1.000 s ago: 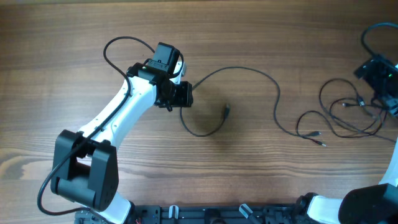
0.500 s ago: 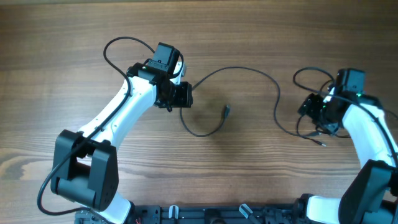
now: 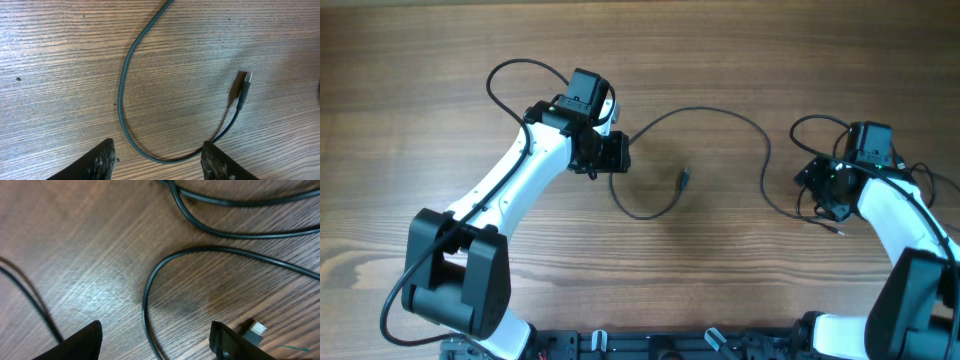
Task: Untangle cables
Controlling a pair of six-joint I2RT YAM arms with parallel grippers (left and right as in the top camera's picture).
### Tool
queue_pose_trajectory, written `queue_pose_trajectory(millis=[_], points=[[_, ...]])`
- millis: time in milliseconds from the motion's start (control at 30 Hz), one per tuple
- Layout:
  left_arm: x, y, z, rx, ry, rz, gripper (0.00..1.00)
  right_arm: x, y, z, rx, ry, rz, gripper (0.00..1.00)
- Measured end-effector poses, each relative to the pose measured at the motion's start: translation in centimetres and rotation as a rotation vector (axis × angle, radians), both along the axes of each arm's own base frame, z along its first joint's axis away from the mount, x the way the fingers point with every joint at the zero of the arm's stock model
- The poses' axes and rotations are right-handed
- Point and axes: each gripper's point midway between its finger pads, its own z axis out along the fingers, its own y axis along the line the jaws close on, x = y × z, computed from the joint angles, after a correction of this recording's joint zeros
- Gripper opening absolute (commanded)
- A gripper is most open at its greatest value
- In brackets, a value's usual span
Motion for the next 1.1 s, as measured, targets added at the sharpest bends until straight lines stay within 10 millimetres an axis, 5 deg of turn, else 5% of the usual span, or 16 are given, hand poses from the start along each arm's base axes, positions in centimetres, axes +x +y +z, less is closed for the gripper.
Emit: queue_pose_trajectory(millis=[267, 500, 700, 833, 967, 1033, 1100], points=[[0.0, 0.0, 0.0, 0.0, -0.001, 0.0, 0.57, 0.4, 0.5, -1.6, -0.01, 0.042, 0.012, 0.51], [0.0, 0.0, 0.0, 0.0, -0.001, 0.0, 0.57, 1.2, 5.6, -1.8, -0.031, 0.034, 0.176, 0.21], [-0.1, 0.0, 0.0, 0.001, 0.003, 0.0, 0.57, 0.3, 5.3, -2.0, -0.046, 0.075, 0.123, 0.04], [-0.1, 0.0, 0.0, 0.001, 0.003, 0.0, 0.57, 0.3, 5.4, -1.9, -0.043, 0.081, 0.125, 0.04], [-0.1, 0.0, 0.0, 0.002, 0.003, 0.0, 0.57, 1.9, 6.9, 1.6, 0.029, 0.087, 0.219, 0.04], [-0.1, 0.0, 0.0, 0.002, 0.005, 0.0, 0.57, 5.9, 6.9, 7.5, 0.004, -0.053, 0.265, 0.04], [-0.1, 0.0, 0.0, 0.0, 0.006, 0.007, 0.57, 7.4, 6.9, 12.0, -0.016, -0.138, 0.283, 0.04]])
